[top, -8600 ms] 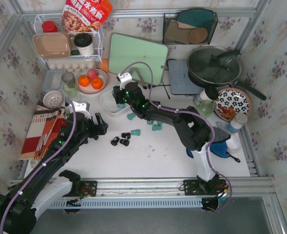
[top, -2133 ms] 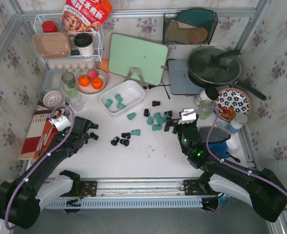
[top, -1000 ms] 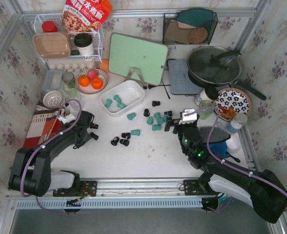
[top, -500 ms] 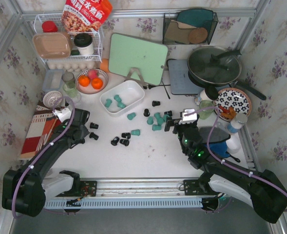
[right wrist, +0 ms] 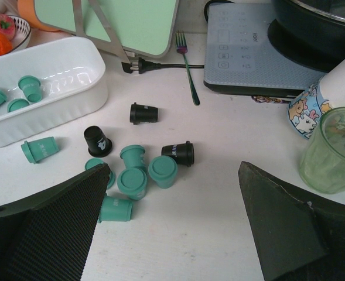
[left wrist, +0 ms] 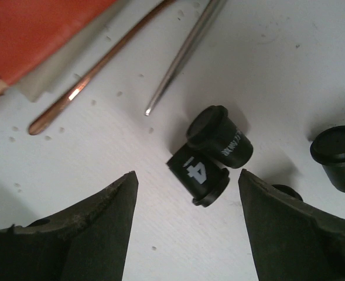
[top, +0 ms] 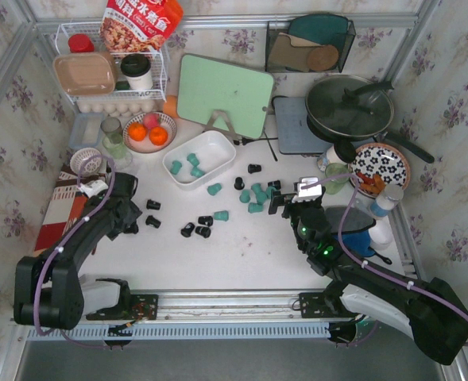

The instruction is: Mix the coffee capsules in the storage basket

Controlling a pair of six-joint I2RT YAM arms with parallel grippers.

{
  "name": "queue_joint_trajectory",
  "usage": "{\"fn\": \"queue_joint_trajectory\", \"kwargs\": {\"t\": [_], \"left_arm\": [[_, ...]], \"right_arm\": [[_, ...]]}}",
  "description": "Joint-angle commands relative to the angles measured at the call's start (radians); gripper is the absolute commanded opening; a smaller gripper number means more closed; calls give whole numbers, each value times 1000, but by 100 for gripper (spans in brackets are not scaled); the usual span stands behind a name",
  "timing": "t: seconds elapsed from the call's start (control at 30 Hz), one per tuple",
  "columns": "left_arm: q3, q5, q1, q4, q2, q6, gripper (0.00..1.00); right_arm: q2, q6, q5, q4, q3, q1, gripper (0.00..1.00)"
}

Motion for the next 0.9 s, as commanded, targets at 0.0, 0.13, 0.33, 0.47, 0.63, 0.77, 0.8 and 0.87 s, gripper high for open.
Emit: {"fn": "queue_joint_trajectory", "kwargs": {"t": [0.0, 0.13, 0.33, 0.47, 0.63, 0.77, 0.8, 0.87], "left_arm": [[6, 85, 7, 68, 75, -50, 69], [6, 91, 7, 59, 146, -98, 63], [-5, 68, 6, 19, 190, -145, 56], [-8, 81, 6, 34, 187, -107, 42], [14, 102, -2, 19, 170, -75, 37], [46, 84, -36, -32, 56, -58, 34], [57, 74, -49, -43, 30, -52, 34], [85, 64, -80, -65, -24, -41, 32]], "right_arm": [[-12, 10, 3, -3, 9, -1, 100], [-16, 8, 6, -2, 7, -1, 100], [-9, 10, 1, -1, 10, 0, 100], [-5, 10, 1, 1, 10, -1, 100], [-1, 8, 2, 2, 9, -1, 100], [2, 8, 2, 4, 10, -1, 100], [2, 8, 2, 5, 11, -1, 100], [3, 10, 1, 6, 10, -1, 100]]}}
